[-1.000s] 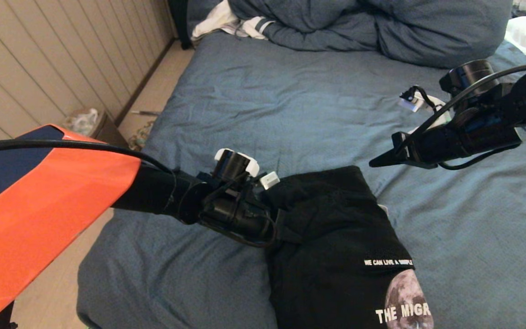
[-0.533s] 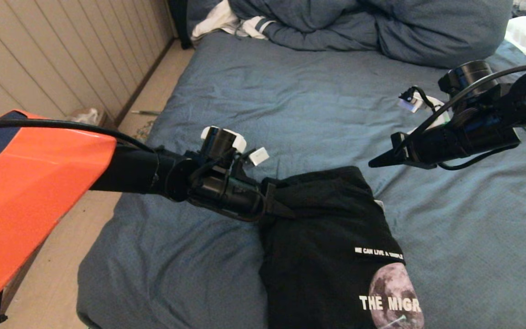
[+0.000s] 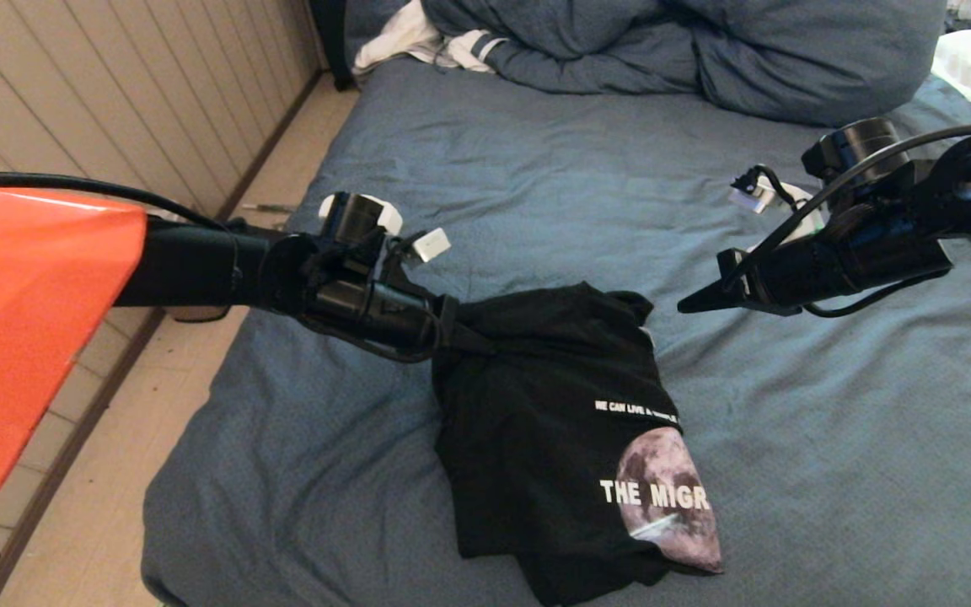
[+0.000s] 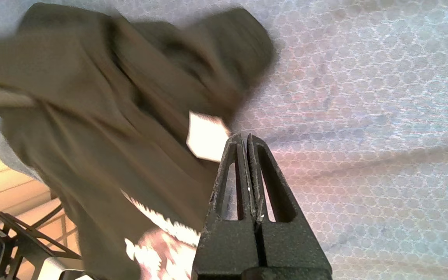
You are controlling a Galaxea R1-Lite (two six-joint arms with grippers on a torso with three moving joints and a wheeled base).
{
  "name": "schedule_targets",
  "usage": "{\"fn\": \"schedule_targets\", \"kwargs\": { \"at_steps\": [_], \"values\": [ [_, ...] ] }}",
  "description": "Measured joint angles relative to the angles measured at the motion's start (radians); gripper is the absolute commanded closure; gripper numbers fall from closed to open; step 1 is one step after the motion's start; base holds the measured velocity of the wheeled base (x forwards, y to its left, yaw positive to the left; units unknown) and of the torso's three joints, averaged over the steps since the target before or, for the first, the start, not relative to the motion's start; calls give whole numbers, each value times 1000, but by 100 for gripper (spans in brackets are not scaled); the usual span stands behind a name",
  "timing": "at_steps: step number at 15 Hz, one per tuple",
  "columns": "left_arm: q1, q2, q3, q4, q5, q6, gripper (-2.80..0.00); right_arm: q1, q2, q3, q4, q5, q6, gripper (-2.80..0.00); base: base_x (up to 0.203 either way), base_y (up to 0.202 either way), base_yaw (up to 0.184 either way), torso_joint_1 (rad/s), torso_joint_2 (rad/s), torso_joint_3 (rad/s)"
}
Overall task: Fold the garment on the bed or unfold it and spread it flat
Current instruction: Fold the black T-shirt
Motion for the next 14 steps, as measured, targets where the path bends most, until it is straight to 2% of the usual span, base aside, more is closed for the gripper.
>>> {"fn": "schedule_targets", "kwargs": {
  "at_steps": [4,7,10,11,12,14],
  "values": [
    [29,-9,-65,8,8,11,0,2,8,0,0,0,0,0,0,0,0,0,0,0],
    [33,11,-147,62,9,14,0,2,15,-1,0,0,-2,0,0,0,0,0,0,0],
    [33,36,-167,82,9,66,0,3,22,-1,-1,0,-2,0,0,0,0,0,0,0],
    [34,40,-166,85,11,72,-265,3,24,-1,0,0,-2,0,0,0,0,0,0,0],
    [34,43,-164,102,27,76,-280,4,26,-1,0,0,-2,0,0,0,0,0,0,0],
    [36,45,-170,130,54,83,-280,5,28,-1,0,0,-2,0,0,0,0,0,0,0]
  ]
}}
